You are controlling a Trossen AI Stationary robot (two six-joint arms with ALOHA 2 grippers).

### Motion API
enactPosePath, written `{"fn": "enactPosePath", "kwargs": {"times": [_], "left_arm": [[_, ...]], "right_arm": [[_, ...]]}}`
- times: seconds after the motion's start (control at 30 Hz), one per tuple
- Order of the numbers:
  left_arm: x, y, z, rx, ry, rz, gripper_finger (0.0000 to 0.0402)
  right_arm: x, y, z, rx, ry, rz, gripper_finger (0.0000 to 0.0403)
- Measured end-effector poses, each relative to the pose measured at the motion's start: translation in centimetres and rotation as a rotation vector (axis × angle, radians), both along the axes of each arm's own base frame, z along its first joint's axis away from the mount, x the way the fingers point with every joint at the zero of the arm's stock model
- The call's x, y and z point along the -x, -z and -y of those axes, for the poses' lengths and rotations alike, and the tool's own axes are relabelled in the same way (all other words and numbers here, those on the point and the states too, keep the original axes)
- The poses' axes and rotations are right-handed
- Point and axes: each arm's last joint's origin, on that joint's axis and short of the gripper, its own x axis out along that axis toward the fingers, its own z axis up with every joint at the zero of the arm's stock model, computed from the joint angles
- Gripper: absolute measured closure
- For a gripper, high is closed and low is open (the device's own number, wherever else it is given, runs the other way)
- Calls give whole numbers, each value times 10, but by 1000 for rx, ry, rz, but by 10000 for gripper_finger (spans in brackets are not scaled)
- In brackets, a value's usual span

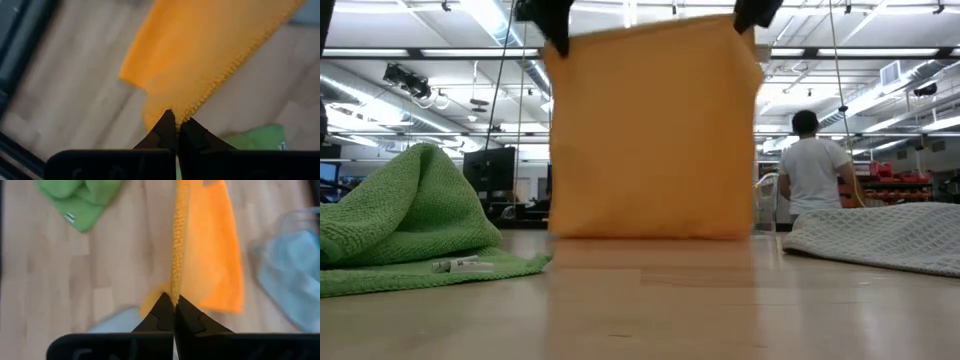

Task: Fold microfiber towels
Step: Fold the orange microfiber cloth

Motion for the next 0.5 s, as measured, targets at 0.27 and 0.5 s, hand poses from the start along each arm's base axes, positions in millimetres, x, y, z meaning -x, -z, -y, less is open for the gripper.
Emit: {"fn": "enactPosePath", "kwargs": {"times": [0.27, 0.5], "left_arm": [[-3, 71, 39, 154, -7, 110, 397], [0, 101, 59, 173, -34, 112, 398]], "right_arm": [[11, 68, -31, -150, 4, -26, 403], [11, 108, -34, -209, 31, -12, 403]]}}
